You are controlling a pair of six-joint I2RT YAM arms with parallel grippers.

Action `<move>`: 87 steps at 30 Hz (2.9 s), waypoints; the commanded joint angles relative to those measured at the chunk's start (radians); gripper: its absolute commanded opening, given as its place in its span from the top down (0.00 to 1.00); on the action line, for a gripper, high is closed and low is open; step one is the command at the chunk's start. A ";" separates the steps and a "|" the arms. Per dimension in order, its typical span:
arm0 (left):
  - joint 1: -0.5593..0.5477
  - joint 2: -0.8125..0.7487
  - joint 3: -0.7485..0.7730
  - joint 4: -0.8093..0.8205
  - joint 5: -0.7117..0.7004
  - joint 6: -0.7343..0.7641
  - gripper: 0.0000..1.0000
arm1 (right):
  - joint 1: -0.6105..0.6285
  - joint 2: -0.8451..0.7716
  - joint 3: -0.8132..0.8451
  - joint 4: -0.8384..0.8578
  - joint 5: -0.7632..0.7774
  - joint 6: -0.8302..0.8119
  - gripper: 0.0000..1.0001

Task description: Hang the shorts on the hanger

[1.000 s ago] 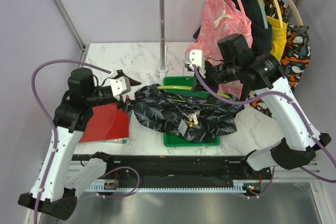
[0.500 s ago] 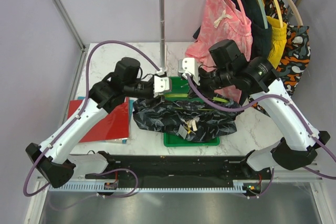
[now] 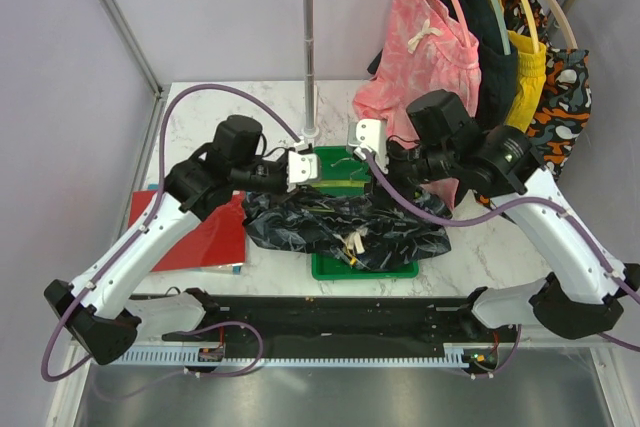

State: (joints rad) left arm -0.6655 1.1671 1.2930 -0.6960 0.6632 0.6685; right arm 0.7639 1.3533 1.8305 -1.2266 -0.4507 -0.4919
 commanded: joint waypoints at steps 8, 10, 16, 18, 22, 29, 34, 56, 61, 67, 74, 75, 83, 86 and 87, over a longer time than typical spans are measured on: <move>0.055 -0.053 0.028 -0.023 0.254 0.115 0.98 | -0.014 -0.149 -0.131 0.033 -0.054 0.061 0.21; 0.055 -0.052 0.031 -0.013 0.279 0.102 0.98 | -0.023 -0.152 -0.143 0.039 -0.075 0.049 0.30; 0.070 -0.078 0.026 0.016 0.285 0.077 0.98 | -0.043 -0.160 -0.195 0.029 -0.120 0.049 0.50; 0.072 -0.084 0.019 0.016 0.289 0.071 0.98 | -0.052 -0.177 -0.218 0.030 -0.132 0.049 0.62; 0.078 -0.090 0.000 0.027 0.288 0.042 0.98 | -0.066 -0.195 -0.232 0.041 -0.148 0.105 1.00; 0.128 -0.063 0.083 0.151 0.236 -0.243 0.36 | -0.260 -0.207 -0.223 0.068 -0.132 0.225 1.00; 0.250 -0.083 0.150 0.222 0.219 -0.405 0.15 | -0.344 -0.145 -0.071 0.059 -0.050 0.328 1.00; 0.259 -0.225 -0.001 0.262 0.171 -0.376 0.07 | -0.577 0.372 0.648 0.195 0.239 0.437 1.00; 0.257 -0.254 -0.061 0.289 0.164 -0.382 0.07 | -0.581 0.382 0.622 0.451 0.221 0.492 1.00; 0.257 -0.284 -0.101 0.293 0.151 -0.380 0.07 | -0.580 0.426 0.644 0.558 0.230 0.555 1.00; 0.259 -0.297 -0.130 0.300 0.148 -0.377 0.07 | -0.581 0.497 0.647 0.627 0.283 0.612 1.00; 0.257 -0.299 -0.133 0.303 0.147 -0.377 0.07 | -0.580 0.506 0.657 0.634 0.285 0.616 1.00; 0.257 -0.320 -0.159 0.297 0.139 -0.351 0.07 | -0.581 0.559 0.645 0.641 0.288 0.648 1.00; 0.257 -0.325 -0.167 0.294 0.136 -0.346 0.07 | -0.580 0.583 0.647 0.621 0.287 0.661 1.00; 0.257 -0.326 -0.169 0.294 0.138 -0.346 0.07 | -0.580 0.587 0.645 0.619 0.284 0.664 1.00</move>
State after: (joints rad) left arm -0.4114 0.8547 1.1336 -0.4313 0.8120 0.3252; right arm 0.1822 1.9350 2.4317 -0.7113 -0.1745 0.1364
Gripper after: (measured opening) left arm 0.926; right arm 0.143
